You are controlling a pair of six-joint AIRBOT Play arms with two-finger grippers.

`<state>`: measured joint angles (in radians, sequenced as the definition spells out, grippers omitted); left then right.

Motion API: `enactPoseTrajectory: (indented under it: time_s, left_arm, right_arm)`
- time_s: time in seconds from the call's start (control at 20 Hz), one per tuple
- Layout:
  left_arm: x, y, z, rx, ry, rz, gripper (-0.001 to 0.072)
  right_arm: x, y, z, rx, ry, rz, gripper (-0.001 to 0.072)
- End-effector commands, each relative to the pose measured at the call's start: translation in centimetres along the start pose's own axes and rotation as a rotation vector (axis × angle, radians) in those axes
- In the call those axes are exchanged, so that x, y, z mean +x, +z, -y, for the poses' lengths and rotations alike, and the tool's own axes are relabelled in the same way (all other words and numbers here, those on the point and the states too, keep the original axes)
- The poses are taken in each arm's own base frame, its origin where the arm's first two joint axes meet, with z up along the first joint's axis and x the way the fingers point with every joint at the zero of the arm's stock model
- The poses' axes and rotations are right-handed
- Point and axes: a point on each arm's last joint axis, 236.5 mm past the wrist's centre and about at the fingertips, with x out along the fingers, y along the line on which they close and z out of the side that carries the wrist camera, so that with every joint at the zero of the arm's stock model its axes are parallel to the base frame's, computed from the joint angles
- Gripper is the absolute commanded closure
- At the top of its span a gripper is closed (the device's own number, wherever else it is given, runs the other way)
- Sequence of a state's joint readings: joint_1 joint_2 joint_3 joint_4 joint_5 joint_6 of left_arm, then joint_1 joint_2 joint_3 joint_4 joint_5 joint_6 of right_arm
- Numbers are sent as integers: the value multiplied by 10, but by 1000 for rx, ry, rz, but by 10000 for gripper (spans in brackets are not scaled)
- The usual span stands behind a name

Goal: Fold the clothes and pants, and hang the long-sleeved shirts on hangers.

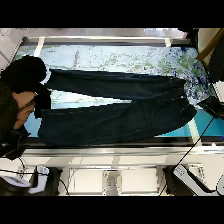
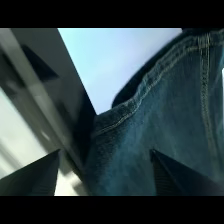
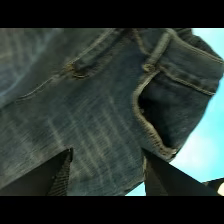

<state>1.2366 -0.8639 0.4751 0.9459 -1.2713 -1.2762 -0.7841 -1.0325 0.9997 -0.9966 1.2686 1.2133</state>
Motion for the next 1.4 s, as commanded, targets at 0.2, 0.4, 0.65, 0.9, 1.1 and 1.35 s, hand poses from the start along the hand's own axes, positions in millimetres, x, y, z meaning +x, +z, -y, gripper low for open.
enactPoseTrajectory:
  time_s: [0.2, 0.4, 0.65, 0.9, 1.1, 1.35]
  left_arm:
    - [35, -24, -5, -107, -128, -185, 242]
    - [54, -46, -10, -112, -129, -217, 240]
    - [79, -55, -4, 0, -80, -210, 244]
    - [93, -52, 9, 58, -69, -180, 690]
    - [92, -50, 15, 46, -90, -172, 689]
    - [90, -35, 43, 29, -207, -108, 690]
  right_arm:
    - [-2, -15, -15, 6, 57, -59, 224]
    - [-2, -15, -15, 7, 59, -58, 224]
    - [-2, -14, -15, 7, 58, -55, 224]
    - [-11, -13, -13, -18, 32, -30, 224]
    - [-43, -16, 30, -30, -145, 43, 224]
    - [6, -64, 55, 274, 35, 6, 194]
